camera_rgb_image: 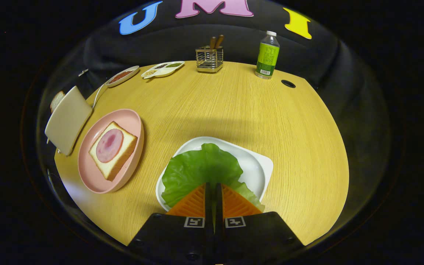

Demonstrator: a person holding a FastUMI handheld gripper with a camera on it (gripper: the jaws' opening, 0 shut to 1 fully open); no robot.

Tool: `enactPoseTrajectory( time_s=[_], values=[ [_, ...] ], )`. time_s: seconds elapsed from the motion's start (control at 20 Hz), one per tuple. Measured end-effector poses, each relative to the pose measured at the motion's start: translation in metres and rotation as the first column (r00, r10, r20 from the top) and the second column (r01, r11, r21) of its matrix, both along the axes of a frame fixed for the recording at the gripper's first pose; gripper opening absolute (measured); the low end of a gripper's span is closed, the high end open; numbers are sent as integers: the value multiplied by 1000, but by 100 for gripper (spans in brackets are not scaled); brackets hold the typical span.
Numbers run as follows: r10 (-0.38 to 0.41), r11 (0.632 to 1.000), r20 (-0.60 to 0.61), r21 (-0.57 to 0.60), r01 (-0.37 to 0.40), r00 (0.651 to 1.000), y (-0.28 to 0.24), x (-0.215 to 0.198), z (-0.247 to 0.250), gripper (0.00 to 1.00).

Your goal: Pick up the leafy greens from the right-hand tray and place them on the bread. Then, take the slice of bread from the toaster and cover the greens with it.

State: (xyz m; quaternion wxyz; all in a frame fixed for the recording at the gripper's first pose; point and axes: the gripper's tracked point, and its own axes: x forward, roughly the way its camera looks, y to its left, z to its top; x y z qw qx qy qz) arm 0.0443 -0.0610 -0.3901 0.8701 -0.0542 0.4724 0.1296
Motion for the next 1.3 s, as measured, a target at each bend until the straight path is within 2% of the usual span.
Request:
enactPoseTrajectory(
  time_s=[0.25,0.55,0.75,1.0,1.3],
  values=[
    [24,1000,72,-2,-23,997,11,5,32,5],
    [-53,998,110,34,49,993,13,5,62,5],
    [-63,997,157,52,55,986,21,7,94,5],
    [-35,997,221,71,19,975,51,5,136,5],
    [55,994,263,82,-79,963,107,-4,162,5]
  ],
)
